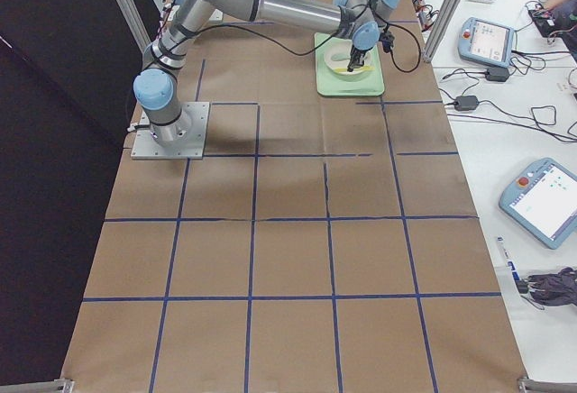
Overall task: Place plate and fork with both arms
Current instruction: 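Lift the yellow fork with the right gripper beside the plate, then lower the fork onto the tray beside the plate and open the right gripper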
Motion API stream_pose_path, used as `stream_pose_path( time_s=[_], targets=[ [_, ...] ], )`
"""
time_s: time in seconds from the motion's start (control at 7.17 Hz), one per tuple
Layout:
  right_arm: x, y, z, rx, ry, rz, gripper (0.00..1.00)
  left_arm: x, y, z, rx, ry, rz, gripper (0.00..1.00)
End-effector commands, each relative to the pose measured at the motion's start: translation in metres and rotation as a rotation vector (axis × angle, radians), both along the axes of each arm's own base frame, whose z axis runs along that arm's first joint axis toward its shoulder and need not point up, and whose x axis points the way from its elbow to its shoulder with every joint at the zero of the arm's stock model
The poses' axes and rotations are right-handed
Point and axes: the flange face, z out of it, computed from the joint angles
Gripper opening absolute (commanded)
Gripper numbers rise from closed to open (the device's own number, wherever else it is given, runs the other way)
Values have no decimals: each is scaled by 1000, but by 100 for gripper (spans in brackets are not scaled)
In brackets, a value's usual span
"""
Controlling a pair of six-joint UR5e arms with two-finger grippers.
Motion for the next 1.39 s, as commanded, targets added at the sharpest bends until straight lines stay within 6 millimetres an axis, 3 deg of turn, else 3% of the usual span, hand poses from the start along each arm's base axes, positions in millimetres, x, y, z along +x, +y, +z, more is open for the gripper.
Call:
stream_pose_path(
  time_s=[0.0, 0.42, 0.56, 0.7, 0.84, 1.25],
  targets=[
    [-14, -7, -27, 15, -5, -4, 0, 0, 0, 0, 1, 0, 1, 100],
    [-9, -9, -37, 25, -14, 3, 1, 0, 0, 0, 1, 0, 1, 100],
    [-10, -9, -36, 24, -14, 2, 32, 0, 0, 0, 1, 0, 2, 100],
    [-9, -9, -32, 18, -16, 2, 88, 0, 0, 0, 1, 0, 1, 100],
    [-14, -10, -22, 7, -17, -3, 100, 1, 0, 0, 1, 0, 4, 100],
    [-21, 5, 44, -62, -22, 64, 100, 1, 0, 0, 1, 0, 2, 100]
  ],
)
